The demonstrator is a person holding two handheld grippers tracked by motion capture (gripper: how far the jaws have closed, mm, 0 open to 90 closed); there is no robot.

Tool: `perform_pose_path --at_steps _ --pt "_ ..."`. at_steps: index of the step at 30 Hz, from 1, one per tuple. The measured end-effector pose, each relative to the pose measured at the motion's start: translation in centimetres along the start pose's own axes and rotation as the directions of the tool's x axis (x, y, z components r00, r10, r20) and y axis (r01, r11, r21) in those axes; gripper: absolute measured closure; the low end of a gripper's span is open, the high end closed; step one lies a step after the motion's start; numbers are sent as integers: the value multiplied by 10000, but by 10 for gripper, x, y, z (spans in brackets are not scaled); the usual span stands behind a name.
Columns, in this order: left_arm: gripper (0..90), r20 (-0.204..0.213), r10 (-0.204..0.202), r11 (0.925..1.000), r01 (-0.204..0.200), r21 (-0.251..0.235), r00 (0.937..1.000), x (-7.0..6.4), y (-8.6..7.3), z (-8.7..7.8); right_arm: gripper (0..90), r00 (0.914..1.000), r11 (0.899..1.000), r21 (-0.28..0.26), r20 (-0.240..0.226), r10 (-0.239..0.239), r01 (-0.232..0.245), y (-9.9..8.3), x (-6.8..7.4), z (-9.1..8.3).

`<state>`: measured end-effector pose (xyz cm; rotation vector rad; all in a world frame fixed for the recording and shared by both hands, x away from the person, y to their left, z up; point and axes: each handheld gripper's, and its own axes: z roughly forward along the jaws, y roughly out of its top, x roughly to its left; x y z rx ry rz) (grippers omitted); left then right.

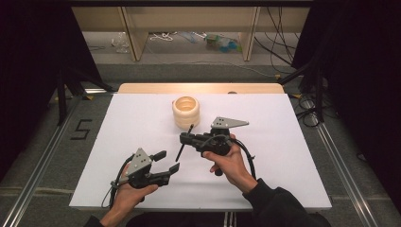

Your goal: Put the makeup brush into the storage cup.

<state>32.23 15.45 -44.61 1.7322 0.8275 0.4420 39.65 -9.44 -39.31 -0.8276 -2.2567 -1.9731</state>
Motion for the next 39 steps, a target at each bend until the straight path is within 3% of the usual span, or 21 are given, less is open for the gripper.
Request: perform_pose_path --at_steps 2,3,8,10,12,16,19,23,24,29,31,33,35,39 --pt "320 -56 -94 10000 94 -3 9999 0 0 0 839 9998 9998 1 96 -184 184 1 -1 0" --pt "313 -44 117 9999 -117 9 9999 1 0 0 839 9996 9996 21 138 -265 265 2 -2 0" --pt "295 -93 146 9999 -146 52 9999 1 0 0 839 9967 9984 144 597 -551 543 9 -9 -5" --pt "294 -92 -105 9999 105 24 9999 1 -1 1 839 9961 9980 184 644 -611 600 10 -10 -6" --pt "289 -118 62 9999 -61 112 9999 2 -1 1 839 9934 9969 212 842 -776 761 14 -14 -8" --pt "288 -158 -134 9999 136 106 9998 2 -1 1 839 9895 9951 270 1074 -971 947 23 -19 -11" --pt "273 -80 -53 9999 54 125 10000 3 -1 1 839 9867 9934 187 1155 -1142 1128 30 -22 -10" --pt "260 -100 -217 9997 218 101 9997 2 -1 0 839 9835 9910 480 1258 -1298 1247 37 -24 -10" --pt "259 -66 -24 9999 25 121 10000 4 -1 0 839 9828 9905 509 1276 -1335 1279 39 -24 -10" --pt "251 -192 83 9999 -80 134 9998 6 -1 0 839 9794 9901 379 1462 -1391 1349 45 -30 -9" --pt "251 -260 -20 9999 24 133 9997 6 -1 0 839 9735 9865 496 1609 -1624 1564 46 -33 -9" --pt "250 -314 147 9998 -143 126 9994 8 -1 -1 839 9742 9872 654 1648 -1543 1453 49 -35 -9" --pt "249 -368 17 10000 -14 91 9993 8 -1 -1 838 9708 9860 613 1755 -1635 1550 51 -37 -9" --pt "245 -490 557 9982 -546 230 9972 11 -1 -1 838 9693 9861 515 1826 -1645 1577 56 -40 -8"
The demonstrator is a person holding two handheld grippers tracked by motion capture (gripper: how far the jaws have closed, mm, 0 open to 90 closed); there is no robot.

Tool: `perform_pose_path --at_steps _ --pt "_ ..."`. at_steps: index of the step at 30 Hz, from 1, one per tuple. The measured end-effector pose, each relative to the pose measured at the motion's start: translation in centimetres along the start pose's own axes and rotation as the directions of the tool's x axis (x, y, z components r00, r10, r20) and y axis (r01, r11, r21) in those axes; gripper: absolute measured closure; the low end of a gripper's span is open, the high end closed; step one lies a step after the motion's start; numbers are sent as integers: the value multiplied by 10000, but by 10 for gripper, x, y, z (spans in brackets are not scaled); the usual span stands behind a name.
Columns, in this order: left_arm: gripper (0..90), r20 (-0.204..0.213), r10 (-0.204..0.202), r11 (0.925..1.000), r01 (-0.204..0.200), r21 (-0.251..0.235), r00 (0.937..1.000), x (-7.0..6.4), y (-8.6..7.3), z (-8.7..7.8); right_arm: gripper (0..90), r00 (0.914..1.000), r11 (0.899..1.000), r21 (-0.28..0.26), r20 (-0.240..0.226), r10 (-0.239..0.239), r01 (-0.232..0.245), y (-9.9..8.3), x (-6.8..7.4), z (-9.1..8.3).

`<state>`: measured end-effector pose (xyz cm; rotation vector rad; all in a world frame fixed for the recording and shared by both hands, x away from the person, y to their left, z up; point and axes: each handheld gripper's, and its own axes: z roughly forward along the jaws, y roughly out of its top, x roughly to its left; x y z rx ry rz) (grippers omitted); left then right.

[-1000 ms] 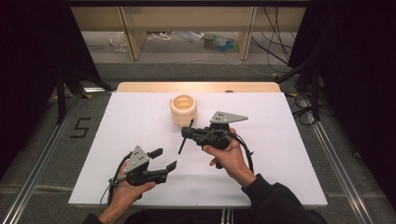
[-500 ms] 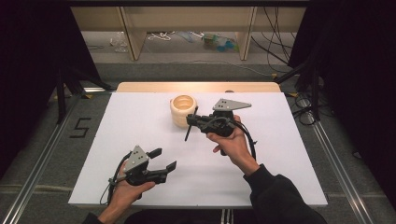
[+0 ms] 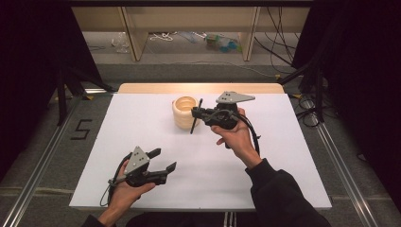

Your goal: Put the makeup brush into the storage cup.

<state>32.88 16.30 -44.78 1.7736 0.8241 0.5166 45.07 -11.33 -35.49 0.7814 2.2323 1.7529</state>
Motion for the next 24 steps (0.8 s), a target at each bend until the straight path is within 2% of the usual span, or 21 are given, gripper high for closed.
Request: perform_pose_path --at_steps 1,2,3,11,13,15,16,18,21,23,24 --pt "244 -34 -163 9999 163 -40 9999 0 0 0 838 10000 10000 37 36 -6 6 1 -1 0" --pt "243 0 -108 9999 108 -52 9999 1 0 0 839 9999 10000 22 98 -21 21 2 -2 1" --pt "243 -39 -230 9997 230 -43 9997 1 0 0 838 9999 10000 20 123 -30 30 2 -3 1" --pt "235 -66 -111 9999 111 -39 9999 3 0 -1 838 9992 10000 -19 397 38 -37 7 -12 5" --pt "235 -126 -338 9994 337 -94 9993 3 0 0 839 9991 9999 -91 403 130 -127 9 -14 5" --pt "235 -140 -331 9994 330 -77 9994 4 -1 0 838 9987 9999 -168 502 43 -35 10 -18 6" --pt "234 -171 -215 9998 214 -54 9996 5 -1 -1 839 9982 9999 -63 581 114 -111 11 -21 8" --pt "235 -161 -335 9994 333 -107 9993 5 0 -1 838 9980 9999 -89 614 116 -111 11 -23 9" --pt "234 -190 -184 9998 182 -88 9997 6 0 -1 838 9974 9997 -87 677 230 -225 12 -26 12" --pt "231 -199 -185 9998 183 -94 9996 6 0 -1 839 9971 9998 -49 730 209 -206 14 -30 15" --pt "231 -188 -325 9994 323 -123 9993 6 0 -1 839 9971 9998 -49 730 209 -206 14 -30 15"
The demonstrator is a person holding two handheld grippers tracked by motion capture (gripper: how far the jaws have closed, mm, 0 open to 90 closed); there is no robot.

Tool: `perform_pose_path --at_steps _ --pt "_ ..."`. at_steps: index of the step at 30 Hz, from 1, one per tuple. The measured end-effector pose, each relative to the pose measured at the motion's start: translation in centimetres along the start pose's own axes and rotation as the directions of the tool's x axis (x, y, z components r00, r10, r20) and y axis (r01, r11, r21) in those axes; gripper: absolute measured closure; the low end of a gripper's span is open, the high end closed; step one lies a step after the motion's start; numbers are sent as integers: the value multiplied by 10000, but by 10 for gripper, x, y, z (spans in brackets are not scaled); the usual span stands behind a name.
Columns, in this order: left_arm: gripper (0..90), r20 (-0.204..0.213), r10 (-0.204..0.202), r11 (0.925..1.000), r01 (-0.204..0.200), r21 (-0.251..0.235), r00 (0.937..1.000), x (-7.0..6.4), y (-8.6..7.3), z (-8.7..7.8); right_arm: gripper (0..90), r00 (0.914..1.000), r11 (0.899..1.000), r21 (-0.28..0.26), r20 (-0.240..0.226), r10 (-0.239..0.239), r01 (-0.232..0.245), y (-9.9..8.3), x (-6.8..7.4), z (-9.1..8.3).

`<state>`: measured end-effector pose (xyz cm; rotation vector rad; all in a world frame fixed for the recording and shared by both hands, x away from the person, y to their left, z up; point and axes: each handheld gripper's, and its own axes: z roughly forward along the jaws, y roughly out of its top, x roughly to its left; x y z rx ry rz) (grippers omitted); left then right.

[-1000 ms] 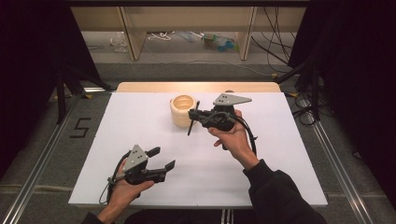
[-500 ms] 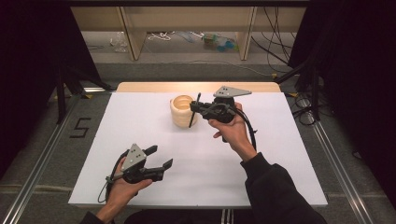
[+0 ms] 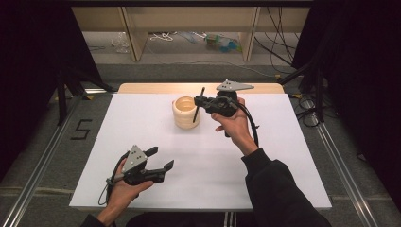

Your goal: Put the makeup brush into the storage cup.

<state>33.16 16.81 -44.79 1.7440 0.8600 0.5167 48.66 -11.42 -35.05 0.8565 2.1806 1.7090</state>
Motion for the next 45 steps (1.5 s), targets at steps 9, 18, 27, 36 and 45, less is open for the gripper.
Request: perform_pose_path --at_steps 9,18,27,36,45 --pt "220 -212 188 9998 -187 29 9996 5 -1 0 838 9999 10000 -60 122 27 -26 9 -9 8" --pt "215 -313 88 9999 -90 -54 9995 9 -1 0 838 9996 9999 -110 298 -20 23 20 -15 19" --pt "214 -533 248 9997 -252 -68 9983 17 -2 -1 838 9986 9998 -91 485 191 -187 26 -23 31" --pt "212 -550 261 9996 -268 -119 9981 21 -1 -2 838 9964 9994 88 782 316 -324 26 -30 42" --pt "208 -520 261 9995 -270 -165 9983 25 -1 -4 838 9942 9988 246 994 404 -430 27 -37 51"
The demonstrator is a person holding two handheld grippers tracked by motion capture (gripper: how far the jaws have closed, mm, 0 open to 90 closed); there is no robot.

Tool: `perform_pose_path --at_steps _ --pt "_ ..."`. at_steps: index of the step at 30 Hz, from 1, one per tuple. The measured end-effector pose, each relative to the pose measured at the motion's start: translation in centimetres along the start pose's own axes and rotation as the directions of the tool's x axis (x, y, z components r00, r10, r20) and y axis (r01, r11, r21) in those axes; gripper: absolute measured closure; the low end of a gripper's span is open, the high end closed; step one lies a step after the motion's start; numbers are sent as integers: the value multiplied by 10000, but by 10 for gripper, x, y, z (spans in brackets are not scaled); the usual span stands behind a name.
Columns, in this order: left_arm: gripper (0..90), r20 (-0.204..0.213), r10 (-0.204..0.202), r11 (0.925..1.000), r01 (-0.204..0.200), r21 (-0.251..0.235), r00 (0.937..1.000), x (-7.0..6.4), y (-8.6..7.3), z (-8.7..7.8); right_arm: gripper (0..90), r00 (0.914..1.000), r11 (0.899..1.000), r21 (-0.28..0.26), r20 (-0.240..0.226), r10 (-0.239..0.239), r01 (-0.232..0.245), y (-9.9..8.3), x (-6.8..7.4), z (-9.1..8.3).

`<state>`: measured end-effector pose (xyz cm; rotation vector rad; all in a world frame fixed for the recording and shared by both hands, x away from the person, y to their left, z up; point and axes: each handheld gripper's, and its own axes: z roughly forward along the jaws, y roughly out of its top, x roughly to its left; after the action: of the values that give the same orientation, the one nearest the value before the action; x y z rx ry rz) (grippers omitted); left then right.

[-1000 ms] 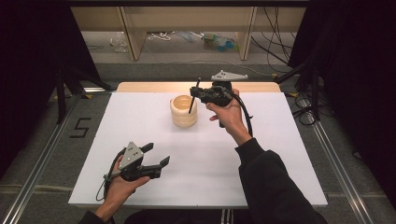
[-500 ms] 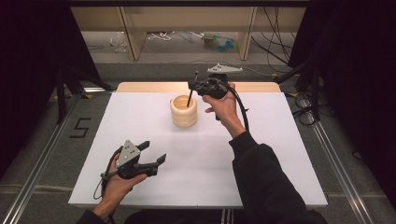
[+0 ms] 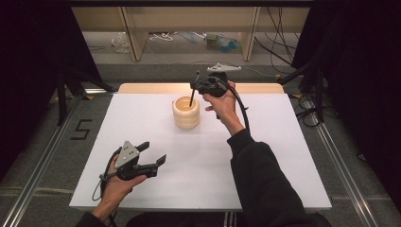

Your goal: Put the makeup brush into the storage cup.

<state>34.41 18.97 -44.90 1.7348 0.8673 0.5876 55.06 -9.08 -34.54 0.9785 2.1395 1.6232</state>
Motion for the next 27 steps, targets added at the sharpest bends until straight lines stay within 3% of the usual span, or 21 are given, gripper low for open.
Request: perform_pose_path --at_steps 6,8,27 --pt "208 -52 -50 10000 50 49 10000 1 0 -1 838 10000 10000 -56 65 -19 19 0 -3 5" --pt "208 -71 -131 9999 131 47 9999 2 -1 0 838 9998 9998 -24 12 182 -182 -1 -3 7" --pt "206 -110 -27 10000 28 86 9999 5 -1 -2 838 9995 9994 238 201 263 -268 -10 -10 24"
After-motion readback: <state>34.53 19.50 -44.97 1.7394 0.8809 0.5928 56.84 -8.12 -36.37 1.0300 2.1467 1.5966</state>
